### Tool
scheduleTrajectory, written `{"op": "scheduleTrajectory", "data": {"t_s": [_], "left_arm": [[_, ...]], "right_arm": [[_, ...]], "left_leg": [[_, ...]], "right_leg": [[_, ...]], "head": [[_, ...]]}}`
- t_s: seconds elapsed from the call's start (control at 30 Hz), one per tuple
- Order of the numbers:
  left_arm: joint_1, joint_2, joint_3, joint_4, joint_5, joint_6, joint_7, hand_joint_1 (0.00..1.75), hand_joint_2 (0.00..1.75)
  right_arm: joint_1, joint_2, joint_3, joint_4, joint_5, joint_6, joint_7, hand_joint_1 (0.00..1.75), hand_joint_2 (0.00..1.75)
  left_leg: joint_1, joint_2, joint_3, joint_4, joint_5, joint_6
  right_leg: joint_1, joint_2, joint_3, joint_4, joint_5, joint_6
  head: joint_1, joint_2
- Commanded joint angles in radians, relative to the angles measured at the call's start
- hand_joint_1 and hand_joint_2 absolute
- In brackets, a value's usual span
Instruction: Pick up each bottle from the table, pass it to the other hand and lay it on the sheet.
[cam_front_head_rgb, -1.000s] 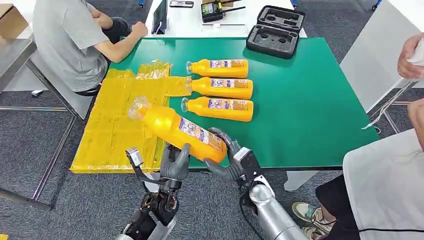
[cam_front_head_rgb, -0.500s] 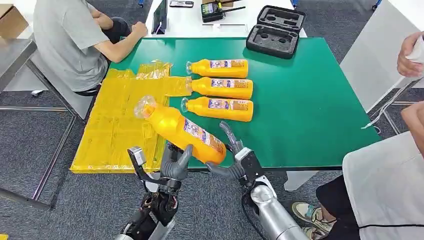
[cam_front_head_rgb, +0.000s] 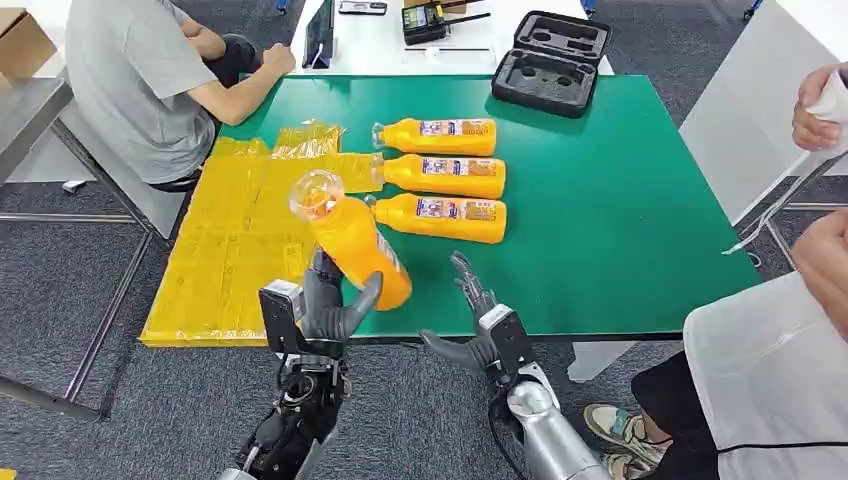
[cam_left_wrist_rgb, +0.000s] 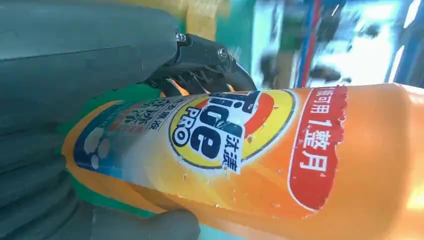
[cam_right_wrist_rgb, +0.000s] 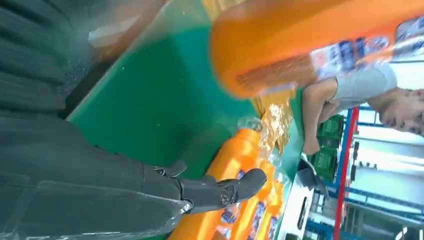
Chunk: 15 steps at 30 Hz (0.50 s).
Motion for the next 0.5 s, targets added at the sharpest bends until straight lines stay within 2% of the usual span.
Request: {"op": "scheduleTrajectory", "data": {"t_s": [0.03,0.17,0.2,0.3,0.4,0.5], "left_arm": [[-0.015,0.096,-0.129,-0.059,-0.063,0.233,0.004,1.55,1.75],[-0.06,0.124,-0.158,-0.006,-0.158,0.424,0.004,1.52,1.75],[-0.088,0.138,-0.191,0.036,-0.215,0.536,0.004,1.48,1.75],[-0.109,0.134,-0.134,0.078,-0.298,0.551,0.004,1.48,1.75],[-0.122,0.106,0.019,0.127,-0.51,0.551,0.004,1.48,1.75],[-0.13,0.03,0.349,0.132,-0.951,0.551,0.004,1.59,1.75]], "right_arm": [[0.022,-0.004,-0.064,-0.021,0.0,-0.003,0.003,0.0,1.75],[0.025,0.003,-0.07,-0.021,0.006,-0.001,0.003,0.0,1.75],[0.023,0.006,-0.072,-0.021,0.007,0.003,0.003,0.0,1.75],[0.023,0.01,-0.075,-0.023,0.007,0.002,0.003,0.0,1.75],[0.026,0.011,-0.078,-0.025,0.006,0.005,0.003,0.0,1.75],[0.031,0.017,-0.082,-0.025,0.008,0.011,0.003,0.0,1.75]], "left_leg": [[0.002,0.0,0.004,0.0,-0.002,-0.003],[0.002,0.001,0.004,-0.001,-0.001,-0.002],[0.001,0.0,0.003,0.0,-0.001,-0.002],[0.001,0.0,0.002,0.0,0.0,-0.002],[0.001,0.0,0.003,-0.001,0.0,-0.002],[0.001,0.002,0.003,-0.001,0.0,-0.002]], "right_leg": [[0.002,0.0,0.004,0.0,-0.001,-0.003],[0.002,0.001,0.004,-0.001,-0.001,-0.002],[0.001,0.0,0.003,-0.001,-0.001,-0.002],[0.001,0.0,0.002,-0.001,0.0,-0.002],[0.001,0.0,0.003,-0.001,0.0,-0.002],[0.001,0.001,0.002,-0.001,0.0,-0.002]], "head": [[0.0,0.0],[0.0,0.0],[0.0,0.0],[0.0,0.0],[0.0,0.0],[0.0,0.0]]}}
